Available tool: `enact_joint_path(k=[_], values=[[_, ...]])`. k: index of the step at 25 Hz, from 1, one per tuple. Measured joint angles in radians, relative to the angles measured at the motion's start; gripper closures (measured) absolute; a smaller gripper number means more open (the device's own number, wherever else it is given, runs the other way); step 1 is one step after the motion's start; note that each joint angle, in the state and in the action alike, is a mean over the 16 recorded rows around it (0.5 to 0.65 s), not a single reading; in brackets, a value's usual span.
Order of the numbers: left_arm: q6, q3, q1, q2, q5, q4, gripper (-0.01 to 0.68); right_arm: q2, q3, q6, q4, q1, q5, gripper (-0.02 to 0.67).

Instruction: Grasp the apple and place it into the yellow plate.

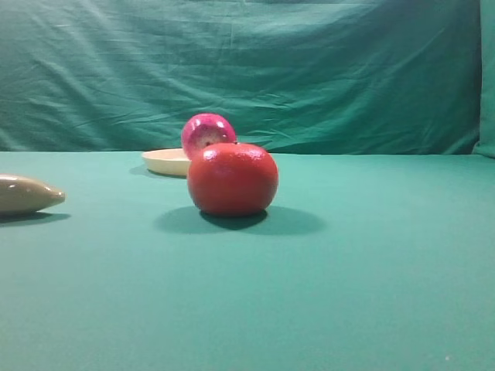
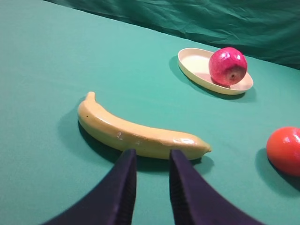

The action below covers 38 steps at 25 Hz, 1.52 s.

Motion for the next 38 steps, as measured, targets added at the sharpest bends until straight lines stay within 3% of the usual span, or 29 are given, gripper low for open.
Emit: enact_joint_path(k=[10,18,27,38], values=[[0.0,0.0,0.0,0.0,0.0,0.0,0.516,-0.147,0.129,0.12,-0.116,-0.029,-0.018,0.649],[0.0,0.0,0.0,0.0,0.0,0.0,0.516,-0.27,0.322,0.215,-0.196,-0.149,-0.127,0.649],[0.0,0.0,0.0,0.0,0.0,0.0,0.516,-0.385,0.537,0.23,-0.208,-0.313,-0.222,0.649],[0.0,0.0,0.0,0.0,0.0,0.0,0.516,-0.406,0.67,0.232,-0.21,-0.385,-0.28,0.649]])
